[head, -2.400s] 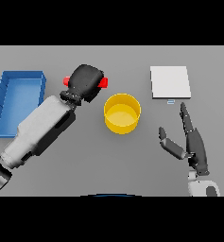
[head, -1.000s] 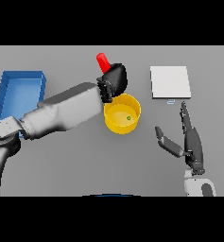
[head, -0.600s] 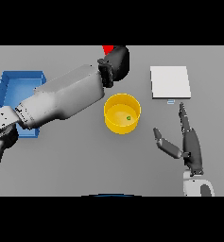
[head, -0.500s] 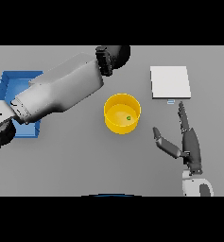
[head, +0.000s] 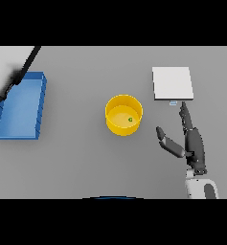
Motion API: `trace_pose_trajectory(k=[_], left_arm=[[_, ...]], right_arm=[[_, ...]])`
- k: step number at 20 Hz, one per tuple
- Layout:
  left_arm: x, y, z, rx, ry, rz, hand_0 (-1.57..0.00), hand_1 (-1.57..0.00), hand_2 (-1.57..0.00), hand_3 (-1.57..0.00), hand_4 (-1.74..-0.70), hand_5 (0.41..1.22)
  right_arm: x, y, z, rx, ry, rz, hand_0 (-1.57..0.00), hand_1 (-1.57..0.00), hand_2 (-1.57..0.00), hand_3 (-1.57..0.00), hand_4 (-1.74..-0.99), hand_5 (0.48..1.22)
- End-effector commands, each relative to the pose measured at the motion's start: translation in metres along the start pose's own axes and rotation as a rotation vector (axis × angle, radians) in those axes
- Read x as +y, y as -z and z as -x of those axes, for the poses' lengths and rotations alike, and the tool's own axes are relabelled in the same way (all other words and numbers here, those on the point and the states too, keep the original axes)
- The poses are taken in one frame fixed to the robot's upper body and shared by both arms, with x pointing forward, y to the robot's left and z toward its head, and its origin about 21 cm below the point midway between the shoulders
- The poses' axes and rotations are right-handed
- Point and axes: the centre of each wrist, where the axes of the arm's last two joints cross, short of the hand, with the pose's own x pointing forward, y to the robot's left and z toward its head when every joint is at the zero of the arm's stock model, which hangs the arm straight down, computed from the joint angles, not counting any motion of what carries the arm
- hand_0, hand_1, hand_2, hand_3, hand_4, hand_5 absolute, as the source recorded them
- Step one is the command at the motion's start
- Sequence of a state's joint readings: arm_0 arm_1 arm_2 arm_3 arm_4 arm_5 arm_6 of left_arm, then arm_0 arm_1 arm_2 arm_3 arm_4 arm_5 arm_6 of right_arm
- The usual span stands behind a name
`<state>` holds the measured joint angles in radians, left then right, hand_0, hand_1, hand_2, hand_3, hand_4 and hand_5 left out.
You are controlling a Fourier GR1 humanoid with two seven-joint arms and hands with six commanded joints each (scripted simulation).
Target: Pick up the red beaker and tilt it to pour out 1 green nut into yellow bowl. Pick up the yellow bowl and place it on the metallic measuring scale.
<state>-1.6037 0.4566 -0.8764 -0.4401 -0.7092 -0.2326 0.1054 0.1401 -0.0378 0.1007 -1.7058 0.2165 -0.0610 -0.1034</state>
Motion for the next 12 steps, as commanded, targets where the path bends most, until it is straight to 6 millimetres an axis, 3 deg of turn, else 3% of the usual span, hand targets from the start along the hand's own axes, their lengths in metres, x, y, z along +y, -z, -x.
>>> trace_pose_trajectory(k=[1, 4, 7, 9, 12], left_arm=[[-0.006, 0.000, 0.014, 0.043, -0.118, -0.001, -1.57, -1.57, -1.56, -1.36, -1.73, 1.221], [-0.043, -0.009, 0.062, 0.128, -0.414, -0.020, -1.57, -1.57, -1.56, -1.40, -1.74, 1.221], [-0.083, -0.026, 0.095, 0.233, -0.641, -0.050, -1.57, -1.57, -1.57, -1.43, -1.74, 1.221], [-0.113, -0.042, 0.108, 0.356, -0.749, -0.067, -1.57, -1.57, -1.57, -1.41, -1.74, 1.221], [-0.151, -0.067, 0.110, 0.494, -0.905, -0.102, -1.57, -1.57, -1.57, -1.45, -1.74, 1.221]], right_arm=[[-0.002, 0.000, 0.000, -0.013, 0.003, 0.000, 0.00, 0.00, 0.00, 0.00, -1.222, 0.592], [-0.002, 0.001, 0.004, -0.022, 0.001, -0.012, 0.00, 0.00, 0.00, 0.00, -1.222, 0.587], [-0.002, 0.004, 0.006, -0.028, -0.003, -0.018, 0.00, 0.00, 0.00, 0.00, -1.226, 0.587], [-0.004, 0.001, 0.007, -0.049, -0.020, -0.026, 0.00, 0.00, 0.00, 0.00, -1.217, 0.595], [-0.005, -0.001, 0.007, -0.043, -0.046, -0.035, 0.00, 0.00, 0.00, 0.00, -1.212, 0.610]])
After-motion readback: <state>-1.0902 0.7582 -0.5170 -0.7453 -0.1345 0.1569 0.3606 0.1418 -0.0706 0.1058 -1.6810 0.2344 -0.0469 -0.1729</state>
